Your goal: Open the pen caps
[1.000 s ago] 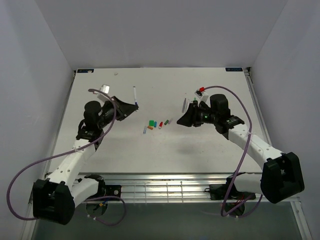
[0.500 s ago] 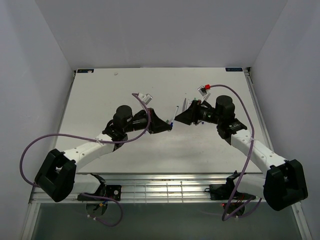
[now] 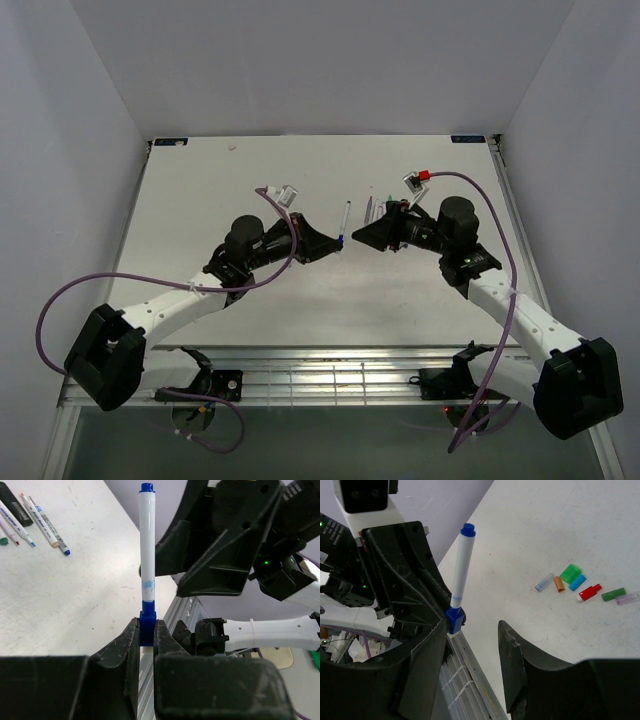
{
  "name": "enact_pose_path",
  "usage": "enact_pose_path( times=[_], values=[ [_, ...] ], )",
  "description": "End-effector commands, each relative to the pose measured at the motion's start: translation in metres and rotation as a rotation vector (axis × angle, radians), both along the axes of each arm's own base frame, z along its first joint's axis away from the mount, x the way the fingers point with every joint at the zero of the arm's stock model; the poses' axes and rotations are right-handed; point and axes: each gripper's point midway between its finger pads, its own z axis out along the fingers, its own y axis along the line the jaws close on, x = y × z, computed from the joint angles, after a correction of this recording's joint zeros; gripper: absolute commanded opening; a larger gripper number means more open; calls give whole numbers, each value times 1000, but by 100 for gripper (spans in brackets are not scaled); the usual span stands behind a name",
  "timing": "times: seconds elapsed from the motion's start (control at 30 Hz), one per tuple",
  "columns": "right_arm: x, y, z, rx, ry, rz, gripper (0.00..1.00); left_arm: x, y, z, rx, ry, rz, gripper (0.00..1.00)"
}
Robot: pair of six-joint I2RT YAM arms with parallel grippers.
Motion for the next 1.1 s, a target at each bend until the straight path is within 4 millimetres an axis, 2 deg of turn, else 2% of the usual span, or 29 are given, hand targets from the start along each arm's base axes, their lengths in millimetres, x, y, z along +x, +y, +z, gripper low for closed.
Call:
enact_pose_path(
  times=[0.0, 0.33, 0.8, 0.9, 0.97, 1.0, 1.03, 1.07],
  values=[
    [-3, 0, 20, 12, -81, 6, 52, 10, 8, 5, -4, 5, 92, 0],
    [7, 11, 33, 62, -85, 32, 53, 8, 0, 6, -2, 13, 48, 0],
    [20, 36, 40, 122, -46, 53, 49, 4, -8, 6, 0, 15, 11, 0],
    [21, 41, 32, 123, -10, 58, 38, 4, -10, 12, -7, 4, 3, 0],
    [18, 44, 32, 132, -9, 72, 26, 1, -12, 18, -6, -18, -22, 0],
    [17, 44, 28, 134, 3, 72, 18, 2, -14, 27, -14, -32, -33, 0],
    [17, 44, 28, 138, 3, 72, 8, -3, -15, 32, -20, -40, -69, 0],
    [14, 45, 26, 140, 1, 84, 8, -4, -16, 36, -25, -46, -91, 0]
  ],
)
